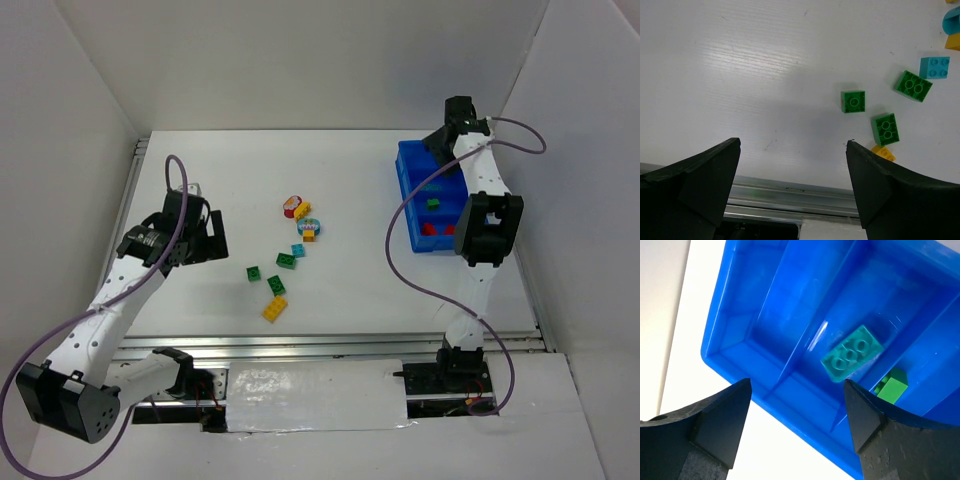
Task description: Sort the legos into containers by color
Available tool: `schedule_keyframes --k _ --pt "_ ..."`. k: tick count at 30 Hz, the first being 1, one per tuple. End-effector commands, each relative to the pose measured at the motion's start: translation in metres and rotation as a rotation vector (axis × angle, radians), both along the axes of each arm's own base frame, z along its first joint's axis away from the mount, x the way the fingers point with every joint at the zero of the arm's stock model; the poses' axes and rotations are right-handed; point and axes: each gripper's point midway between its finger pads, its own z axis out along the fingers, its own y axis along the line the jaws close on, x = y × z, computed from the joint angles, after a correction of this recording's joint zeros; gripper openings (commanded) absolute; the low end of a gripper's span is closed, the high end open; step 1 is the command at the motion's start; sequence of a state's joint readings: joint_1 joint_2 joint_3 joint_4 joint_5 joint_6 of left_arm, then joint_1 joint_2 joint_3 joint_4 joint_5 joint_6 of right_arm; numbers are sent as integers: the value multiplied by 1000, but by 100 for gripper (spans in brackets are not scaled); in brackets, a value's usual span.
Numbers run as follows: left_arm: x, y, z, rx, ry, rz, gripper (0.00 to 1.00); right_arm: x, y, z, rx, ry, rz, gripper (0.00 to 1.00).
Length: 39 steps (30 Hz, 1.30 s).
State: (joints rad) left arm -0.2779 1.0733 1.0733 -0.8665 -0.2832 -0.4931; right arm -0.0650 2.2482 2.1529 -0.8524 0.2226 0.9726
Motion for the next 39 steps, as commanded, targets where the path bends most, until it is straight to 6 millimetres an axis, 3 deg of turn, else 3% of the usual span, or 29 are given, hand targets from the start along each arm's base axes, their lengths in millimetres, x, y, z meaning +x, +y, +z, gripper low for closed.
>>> schedule_keyframes --k 1,3,4,5,6,7,8,9,10,11,12,13,14,15,17,19,20,21,26,32,39 --pt "7 -1 9 -5 -35 -9 100 1 2 54 -35 -93 41 82" --pt "6 -2 5 -10 -26 -7 99 -9 21 69 -42 -107 103 82" --pt "4 -2 1 -14 -14 -3 99 -17 31 105 -74 -180 160 82" --pt "3 -5 -1 -27 -6 -12 99 -29 63 98 -80 -164 250 82" --pt "1 -7 -7 -35 8 -11 100 -40 84 138 -113 -269 362 82" --pt "-1 -7 -10 -41 13 -11 99 -51 101 144 -123 -282 421 82" --pt "-1 -10 -13 -52 19 -16 100 -68 137 136 -130 -259 515 82" --pt "-2 -9 -14 -53 21 -11 100 -86 153 152 -152 -278 558 83" --pt "-3 -9 -14 -55 22 -6 99 -104 160 141 -194 -221 566 84" --pt "-3 -8 -12 -51 20 1 99 -122 196 137 -198 -212 649 84" --pt "-1 -8 -9 -53 10 7 99 -137 209 139 -188 -214 667 84" --pt "-1 -7 -7 -55 6 14 99 -153 225 116 -172 -171 722 84" --pt "-1 -7 -7 -55 5 16 100 -172 255 111 -142 -174 789 84" --pt "-2 -7 -5 -62 -1 27 99 -184 269 91 -127 -139 837 84" --pt "-2 -6 -5 -66 -6 43 99 -200 296 75 -127 -116 922 84" --pt "-4 -5 -5 -74 -11 51 99 -224 344 52 -94 -79 1142 83" --pt "-5 -6 -6 -77 -8 53 99 -228 356 31 -114 -30 1218 83" --pt "-7 -7 -7 -84 0 50 99 -238 372 33 -121 -18 1266 82" --pt "-10 -5 -2 -86 -16 57 98 -261 422 4 -208 -19 1541 81" --pt "-16 6 11 -54 -60 82 99 -254 440 -19 -278 -45 1671 83" --pt "-20 8 20 -57 -103 76 99 -231 446 -40 -400 -27 1727 84"
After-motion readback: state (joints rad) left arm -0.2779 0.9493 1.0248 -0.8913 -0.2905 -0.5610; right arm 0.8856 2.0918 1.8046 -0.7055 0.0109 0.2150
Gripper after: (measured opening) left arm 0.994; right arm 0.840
